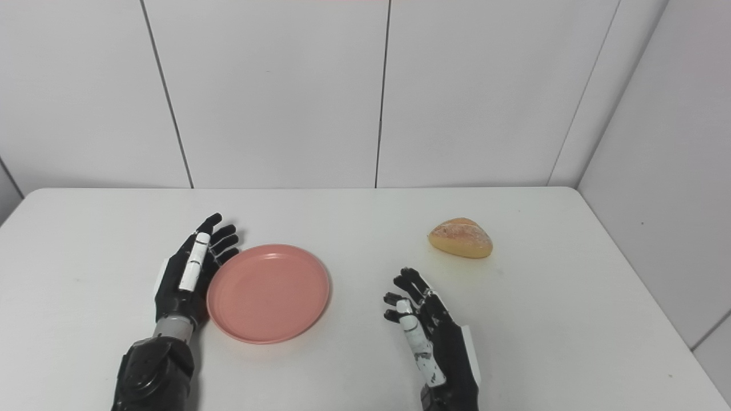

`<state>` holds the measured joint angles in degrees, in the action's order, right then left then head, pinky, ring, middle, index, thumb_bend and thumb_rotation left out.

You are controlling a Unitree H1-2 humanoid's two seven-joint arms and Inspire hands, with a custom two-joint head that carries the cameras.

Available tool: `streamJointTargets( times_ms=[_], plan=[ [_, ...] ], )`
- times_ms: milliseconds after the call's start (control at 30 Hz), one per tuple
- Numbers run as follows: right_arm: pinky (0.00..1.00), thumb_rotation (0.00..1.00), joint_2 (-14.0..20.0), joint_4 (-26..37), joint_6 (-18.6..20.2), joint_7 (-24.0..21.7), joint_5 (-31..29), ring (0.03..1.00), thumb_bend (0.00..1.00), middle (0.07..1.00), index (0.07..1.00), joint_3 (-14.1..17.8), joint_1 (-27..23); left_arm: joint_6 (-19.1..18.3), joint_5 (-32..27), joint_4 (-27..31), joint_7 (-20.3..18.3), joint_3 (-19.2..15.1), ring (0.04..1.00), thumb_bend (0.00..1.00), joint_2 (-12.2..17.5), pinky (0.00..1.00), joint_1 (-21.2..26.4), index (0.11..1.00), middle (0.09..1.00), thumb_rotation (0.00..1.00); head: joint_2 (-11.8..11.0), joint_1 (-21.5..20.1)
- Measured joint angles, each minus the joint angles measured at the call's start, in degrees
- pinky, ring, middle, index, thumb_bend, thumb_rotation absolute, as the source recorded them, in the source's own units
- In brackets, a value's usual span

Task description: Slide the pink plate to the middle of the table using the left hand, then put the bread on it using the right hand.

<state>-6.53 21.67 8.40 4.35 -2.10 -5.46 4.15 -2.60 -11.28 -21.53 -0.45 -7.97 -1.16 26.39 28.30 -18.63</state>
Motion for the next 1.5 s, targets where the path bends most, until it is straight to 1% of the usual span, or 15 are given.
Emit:
streamJointTargets(
  times_ms=[67,167,300,333,400,467,500,533,700,833,1000,1100,1167,1267,1500],
  plan=[
    [0.71,0.72,1.7,1.35,2.63,-0.21,0.94,0.792,0.68,0.83,0.814,0.8,-1.38,0.33,0.0,-0.21,0.07,-0.02,0.77,0.52,-0.06,0.76,0.01,0.784,0.739,0.66,-1.05,0.52],
    [0.69,0.74,5.17,3.23,8.22,-0.77,2.95,0.788,0.69,0.847,0.818,2.21,-5.09,0.8,0.03,-0.37,0.38,-0.01,0.765,0.51,-0.08,0.75,-0.02,0.79,0.742,0.66,-1.05,0.53],
    [0.65,0.79,10.21,3.55,12.62,-1.3,8.85,0.772,0.73,0.838,0.819,2.84,-10.23,0.79,-0.02,-0.07,0.43,-0.01,0.77,0.54,-0.33,0.75,-0.08,0.783,0.741,0.65,-1.14,0.26],
    [0.64,0.82,11.32,3.55,13.43,-1.44,11.16,0.783,0.71,0.838,0.818,2.63,-11.38,0.78,-0.03,0.11,0.43,-0.05,0.771,0.54,-0.38,0.76,-0.14,0.787,0.737,0.64,-1.58,-0.08],
    [0.63,0.85,13.88,3.54,13.82,-1.96,15.74,0.799,0.7,0.84,0.812,1.7,-13.19,0.77,-0.06,0.47,0.41,-0.12,0.772,0.54,-0.41,0.77,-0.23,0.787,0.733,0.65,-1.58,-0.09],
    [0.73,0.89,16.45,3.53,13.86,-2.49,21.02,0.834,0.74,0.85,0.804,0.54,-14.74,0.76,-0.06,0.59,0.39,-0.1,0.769,0.51,-0.42,0.78,-0.31,0.784,0.743,0.66,-1.76,-0.52],
    [0.73,0.9,17.74,3.53,13.86,-2.59,23.61,0.828,0.77,0.848,0.8,-0.11,-15.22,0.76,-0.06,0.64,0.38,-0.07,0.77,0.52,-0.41,0.79,-0.37,0.783,0.742,0.65,-1.76,-0.53],
    [0.73,0.9,19.47,3.49,13.86,-2.96,27.25,0.826,0.77,0.847,0.799,-0.84,-15.91,0.76,-0.06,0.65,0.33,-0.05,0.77,0.52,-0.41,0.8,-0.47,0.783,0.742,0.65,-1.76,-0.53],
    [0.63,0.91,24.84,2.54,13.52,-3.82,37.35,0.761,0.79,0.805,0.786,-1.8,-19.39,0.68,-1.06,0.68,0.24,-0.33,0.768,0.52,-0.44,0.8,-0.64,0.777,0.737,0.63,-1.06,0.0],
    [0.62,0.91,28.83,-0.49,11.92,-4.14,45.38,0.75,0.8,0.802,0.79,-3.04,-23.33,0.09,-1.2,1.03,0.25,-0.21,0.763,0.53,-0.44,0.79,-0.61,0.773,0.728,0.63,0.17,0.35],
    [0.57,0.88,31.13,-6.17,9.67,-4.33,49.02,0.707,0.81,0.776,0.779,-3.12,-28.23,-0.27,-1.27,1.15,-0.16,-0.11,0.769,0.54,-0.28,0.8,-0.5,0.783,0.718,0.66,0.79,0.26],
    [0.66,0.84,32.24,-10.54,7.85,-3.96,52.2,0.734,0.81,0.771,0.772,-3.76,-30.57,-0.28,-1.59,0.87,-0.79,-0.17,0.774,0.55,-0.05,0.82,-0.35,0.804,0.72,0.65,0.53,-0.7],
    [0.67,0.84,32.76,-13.3,7.36,-3.65,54.28,0.736,0.82,0.765,0.769,-4.33,-31.88,-0.28,-2.44,0.55,-1.02,-0.34,0.776,0.56,0.01,0.82,-0.03,0.815,0.723,0.66,0.0,-1.85],
    [0.66,0.83,32.83,-17.13,7.18,-3.4,56.52,0.726,0.83,0.747,0.751,-5.16,-33.46,-0.24,-2.65,-0.09,-1.89,-0.37,0.784,0.57,0.42,0.84,0.19,0.831,0.736,0.68,-1.22,-5.17],
    [0.66,0.85,32.71,-28.67,6.55,-2.6,57.9,0.733,0.84,0.747,0.746,-7.43,-37.76,-0.22,-3.71,-0.7,-2.15,-0.82,0.774,0.57,0.64,0.79,0.63,0.804,0.721,0.69,-1.84,-6.86]
  ],
)
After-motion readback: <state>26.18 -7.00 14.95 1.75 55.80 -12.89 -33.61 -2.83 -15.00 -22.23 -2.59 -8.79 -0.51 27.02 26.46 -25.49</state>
